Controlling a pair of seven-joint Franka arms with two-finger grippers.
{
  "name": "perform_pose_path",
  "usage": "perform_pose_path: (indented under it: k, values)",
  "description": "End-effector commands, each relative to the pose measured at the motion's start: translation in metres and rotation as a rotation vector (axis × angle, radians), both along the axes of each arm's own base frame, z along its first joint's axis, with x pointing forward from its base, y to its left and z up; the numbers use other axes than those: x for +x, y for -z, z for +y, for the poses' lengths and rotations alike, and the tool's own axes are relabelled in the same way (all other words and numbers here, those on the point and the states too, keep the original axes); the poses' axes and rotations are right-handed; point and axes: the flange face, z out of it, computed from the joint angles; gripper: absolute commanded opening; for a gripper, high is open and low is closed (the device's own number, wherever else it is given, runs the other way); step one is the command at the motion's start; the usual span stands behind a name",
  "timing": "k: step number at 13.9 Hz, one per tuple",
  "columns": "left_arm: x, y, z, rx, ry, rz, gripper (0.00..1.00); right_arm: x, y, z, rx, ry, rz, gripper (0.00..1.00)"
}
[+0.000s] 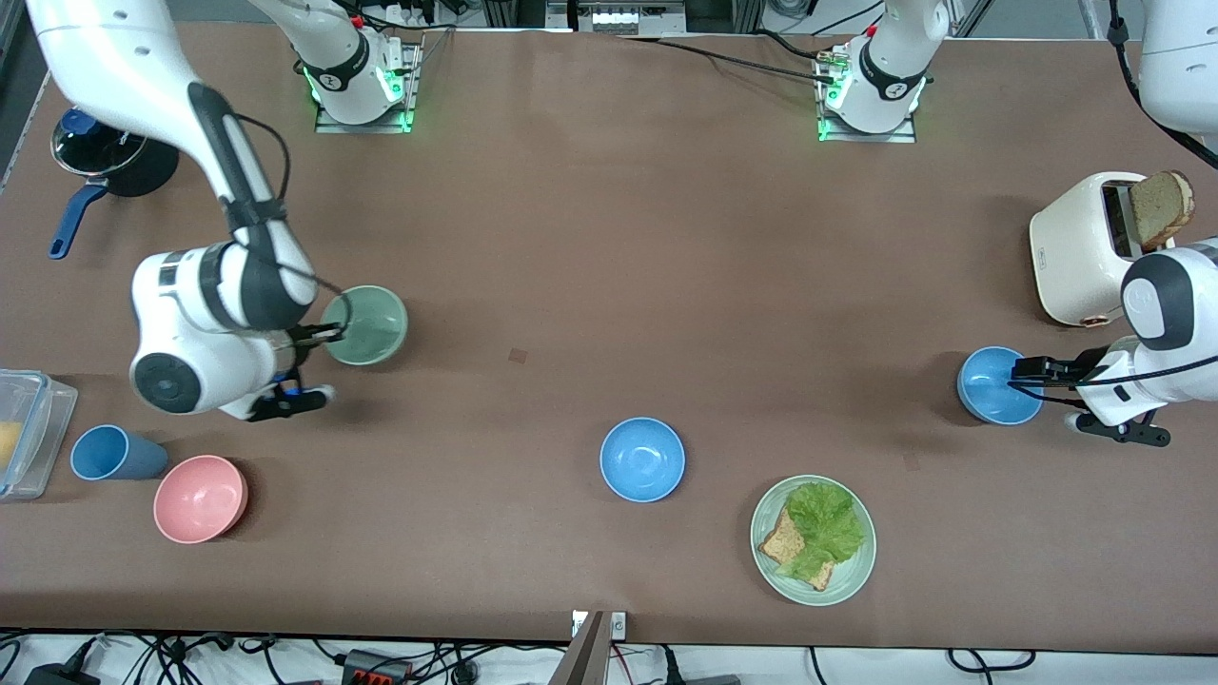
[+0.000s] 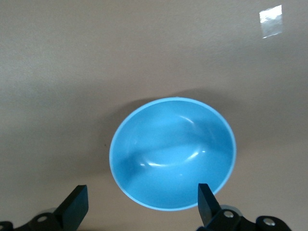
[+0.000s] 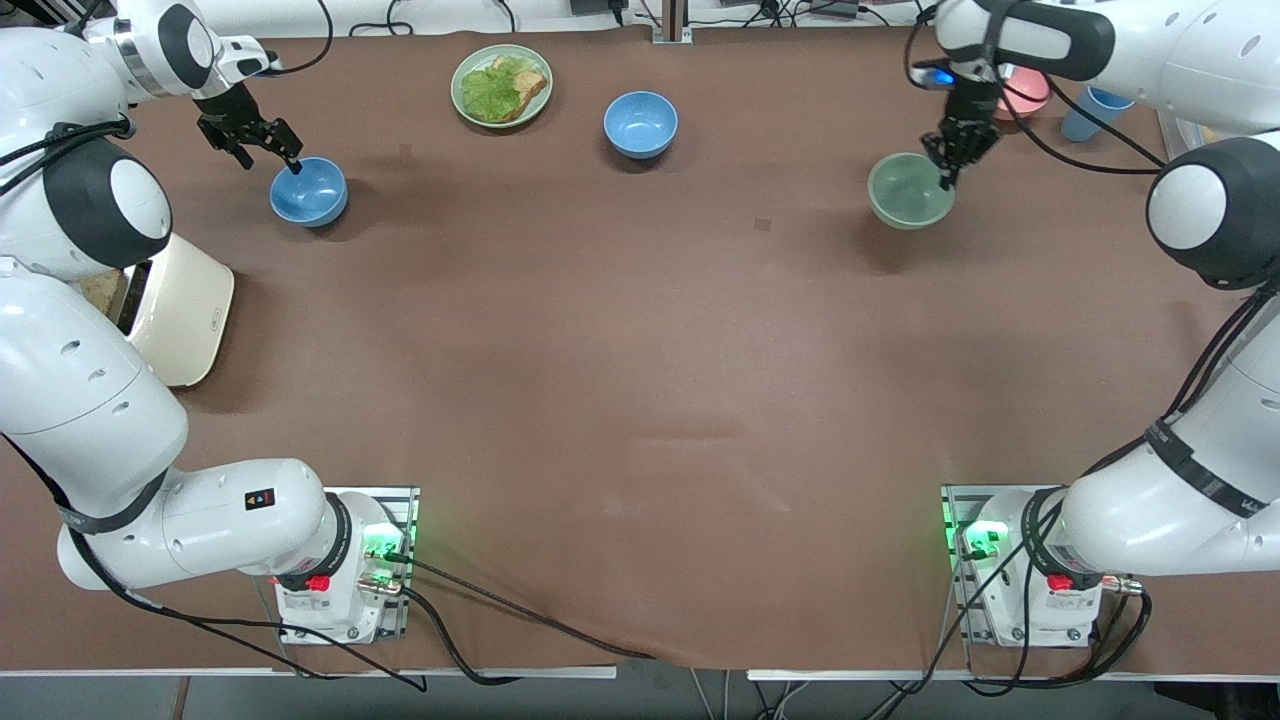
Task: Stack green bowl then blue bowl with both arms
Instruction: 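Carry the green bowl toward table center while the left gripper grasps the blue bowl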
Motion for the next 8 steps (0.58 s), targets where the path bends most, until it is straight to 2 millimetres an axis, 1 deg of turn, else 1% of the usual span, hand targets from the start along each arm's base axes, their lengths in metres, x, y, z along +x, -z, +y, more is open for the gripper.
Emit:
perform_pose_path:
  k: [1,2,3,5,6,7,8]
  values:
    - [0.010,0.018,0.022,-0.016,0.043,0.000,1.00,-0.016,-0.006,0.091,-0.013,0.017,-0.006,0.00]
    - [0.009,0.027,0.023,-0.023,0.052,0.009,1.00,-0.021,-0.002,0.121,0.007,0.031,-0.016,0.00]
    - [0.008,0.033,0.027,-0.027,0.050,0.016,1.00,-0.025,0.002,0.137,0.039,0.070,-0.006,0.00]
    - [0.009,0.039,0.035,-0.044,0.052,-0.027,1.00,-0.040,0.000,0.187,0.111,0.069,-0.010,0.00]
    - [0.009,0.047,0.035,-0.061,0.095,-0.040,0.97,-0.050,0.005,0.208,0.090,0.066,-0.010,0.00]
    - [0.008,0.052,0.039,-0.073,0.116,-0.043,0.91,-0.058,0.016,0.222,0.055,0.103,-0.006,0.00]
    - [0.008,0.053,0.040,-0.083,0.111,-0.046,0.82,-0.063,0.023,0.235,0.043,0.117,-0.013,0.00]
